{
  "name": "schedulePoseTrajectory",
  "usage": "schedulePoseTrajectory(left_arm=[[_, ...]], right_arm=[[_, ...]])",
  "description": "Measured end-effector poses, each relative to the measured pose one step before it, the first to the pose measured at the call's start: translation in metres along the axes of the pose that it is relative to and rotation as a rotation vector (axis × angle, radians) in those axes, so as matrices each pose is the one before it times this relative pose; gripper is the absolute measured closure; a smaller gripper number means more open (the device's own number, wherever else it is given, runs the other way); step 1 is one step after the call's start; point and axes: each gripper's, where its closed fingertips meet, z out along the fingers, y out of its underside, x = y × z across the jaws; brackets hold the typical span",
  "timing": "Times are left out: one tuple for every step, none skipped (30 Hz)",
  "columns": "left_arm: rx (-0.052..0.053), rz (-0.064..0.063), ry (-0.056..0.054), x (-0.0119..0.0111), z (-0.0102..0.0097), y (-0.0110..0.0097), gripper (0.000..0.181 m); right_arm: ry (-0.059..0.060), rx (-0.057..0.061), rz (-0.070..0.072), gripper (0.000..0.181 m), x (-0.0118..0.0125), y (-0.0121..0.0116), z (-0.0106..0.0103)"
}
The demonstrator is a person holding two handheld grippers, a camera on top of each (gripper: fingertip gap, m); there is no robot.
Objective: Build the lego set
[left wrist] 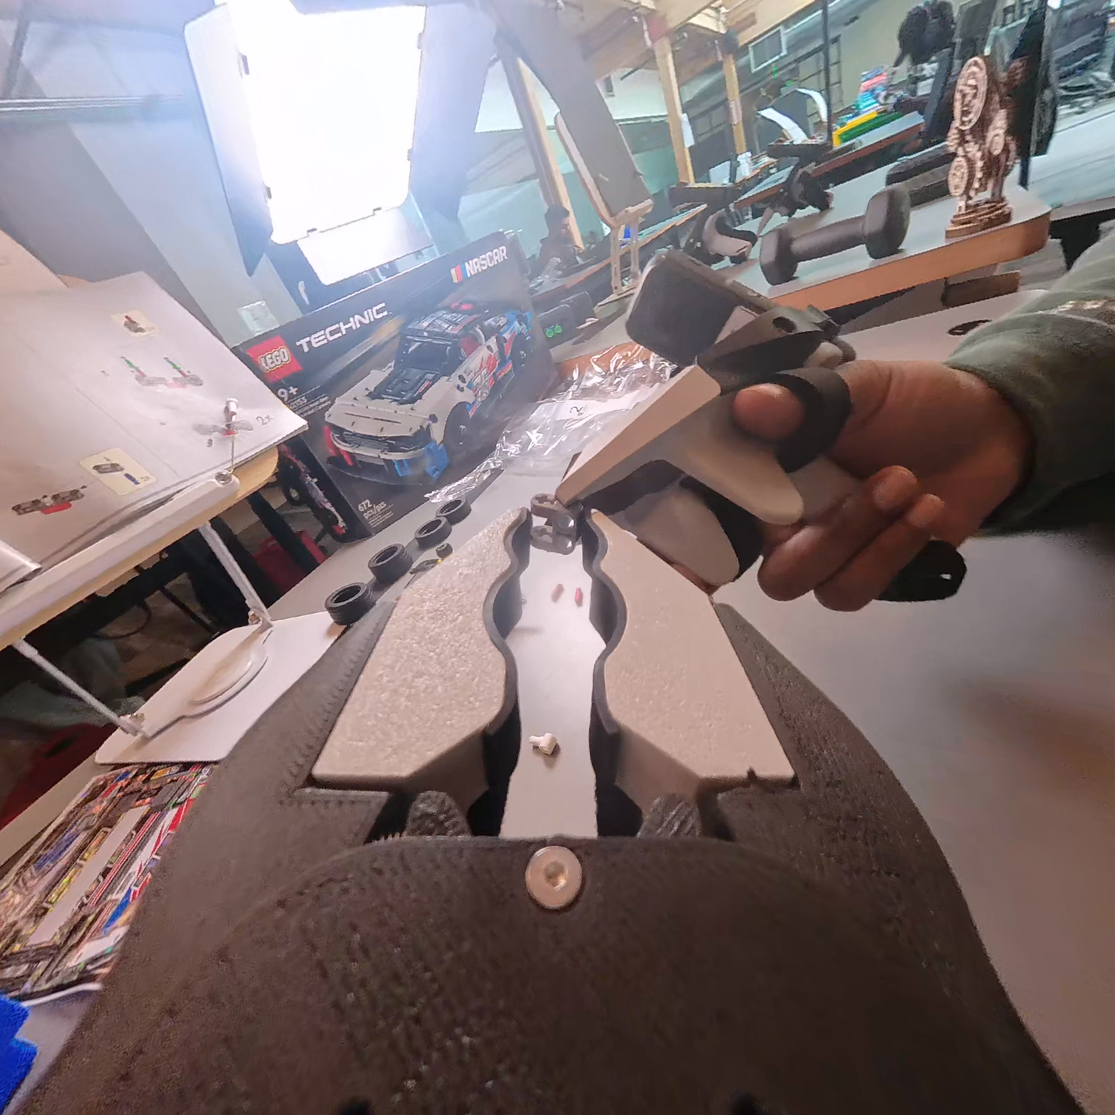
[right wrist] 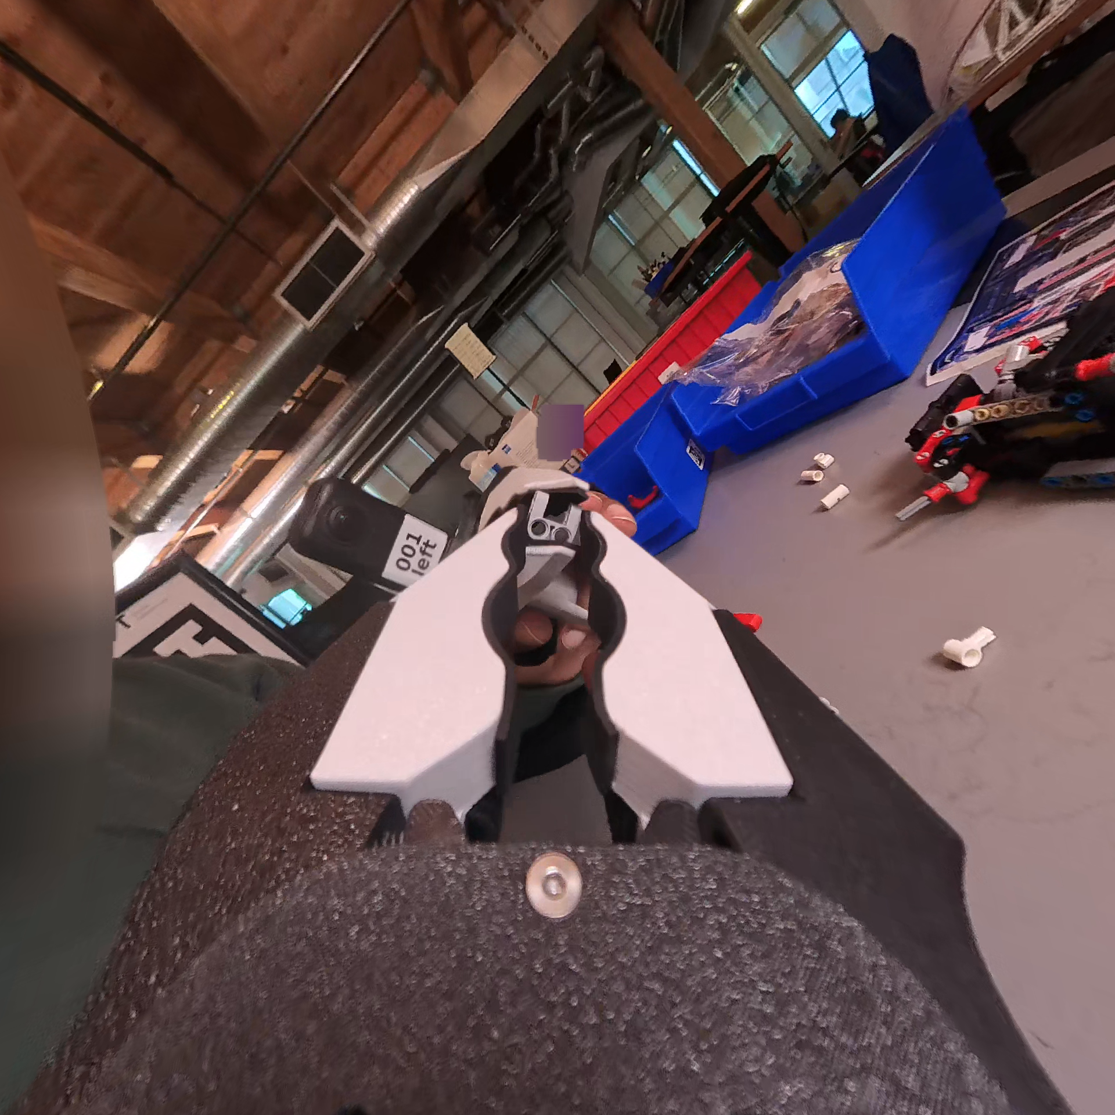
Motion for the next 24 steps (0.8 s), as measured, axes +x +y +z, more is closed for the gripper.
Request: schedulePoseTrajectory(left_arm=[[0.0079,0.0023,0.0244,0.00144,-0.00149,-0.00135,0.167],[0.0116,-0.0022,0.0294,0.0018,-0.00173,-0.0015,0.167],[0.0142,-0.0073,0.0403,0.00296,-0.00187,-0.0015,0.167],[0.0129,-0.0096,0.0545,0.00521,-0.00188,-0.00128,0.167],[0.0113,-0.0052,0.0515,0.00537,-0.00183,-0.00063,0.167],[0.0145,0.0012,0.0438,0.00512,-0.00151,-0.00079,0.167],[0.0114,-0.0054,0.0437,0.00525,-0.001,-0.00026,0.167],[0.0105,-0.0137,0.0274,0.00307,-0.00051,-0.00041,0.167],[0.0148,-0.0103,0.0236,0.00278,-0.00031,-0.00142,0.167],[0.004,-0.007,0.0328,0.00461,0.00038,-0.00021,0.168],[-0.0126,0.0011,0.0205,0.00336,0.00106,0.00237,0.167],[-0.0178,0.0168,0.0077,0.0023,0.00137,0.00314,0.167],[-0.0184,0.0216,0.0076,0.00276,0.00143,0.00315,0.167],[-0.017,0.0135,0.0035,0.00173,0.00147,0.0027,0.167],[-0.0148,0.0068,0.0019,0.00103,0.00123,0.00263,0.167],[-0.0122,0.0026,-0.001,0.00005,0.00066,0.00256,0.167],[-0.0069,-0.0001,-0.0063,-0.00129,0.00008,0.00159,0.167],[-0.0051,-0.002,-0.0082,-0.00162,-0.00004,0.00103,0.167],[-0.0033,-0.0014,-0.0174,-0.0026,-0.00024,0.00057,0.167],[-0.0013,0.0017,-0.0293,-0.00404,-0.00033,0.00046,0.167],[-0.0015,0.0035,-0.0324,-0.00463,-0.00056,0.00063,0.168],[-0.0024,0.0025,-0.03,-0.00438,-0.0006,0.00081,0.169],[-0.0016,0.0008,-0.0254,-0.0037,-0.00054,0.00052,0.17],[0.0002,-0.0001,-0.0216,-0.00279,-0.00012,0.0,0.171]], right_arm=[[-0.0206,-0.0194,-0.0091,0.165,-0.00206,0.00102,-0.00009],[-0.0245,-0.0263,-0.0111,0.165,-0.00224,0.00138,-0.00016],[-0.0306,-0.0351,-0.0162,0.165,-0.00275,0.00211,-0.00035],[-0.0338,-0.0471,-0.0203,0.164,-0.00292,0.00366,-0.0007],[-0.025,-0.053,-0.0171,0.16,-0.00126,0.00506,-0.0009],[-0.0152,-0.0418,-0.007,0.156,0.00022,0.00447,-0.00124],[-0.0173,-0.0268,0.0015,0.154,-0.00027,0.00342,-0.00151],[-0.0263,-0.0238,0.0135,0.156,-0.0019,0.00383,-0.00112],[-0.0304,-0.0236,0.0267,0.155,-0.00267,0.0042,-0.00017],[-0.0311,-0.0116,0.0376,0.154,-0.00292,0.00311,0.00067],[-0.0346,0.0016,0.0425,0.153,-0.00358,0.0013,0.00144],[-0.0277,0.006,0.0416,0.153,-0.00264,0.00073,0.00165],[-0.0054,-0.0036,0.0348,0.153,0.00071,0.002,0.00174],[0.0181,-0.0204,0.0271,0.155,0.00438,0.00419,0.00157],[0.0122,-0.0192,0.008,0.159,0.0031,0.00392,0.00111],[-0.0045,0.0049,-0.001,0.164,-0.00043,0.00048,-0.00009],[0.0155,0.0108,0.0024,0.164,0.00235,-0.00112,-0.00036],[0.0079,0.0086,-0.0008,0.164,0.00138,-0.00106,-0.00024],[0.0053,0.0162,0.0057,0.164,0.00116,-0.00224,-0.00046],[0.0077,0.0319,0.0099,0.165,0.00158,-0.00413,-0.00108],[0.0093,0.0365,0.0119,0.165,0.0019,-0.00446,-0.00122],[0.0101,0.0394,0.0101,0.165,0.00215,-0.00425,-0.00093],[0.0076,0.0399,0.008,0.165,0.00138,-0.00375,-0.00032],[0.0025,0.0341,0.0097,0.166,0.00055,-0.00261,0.00017]])
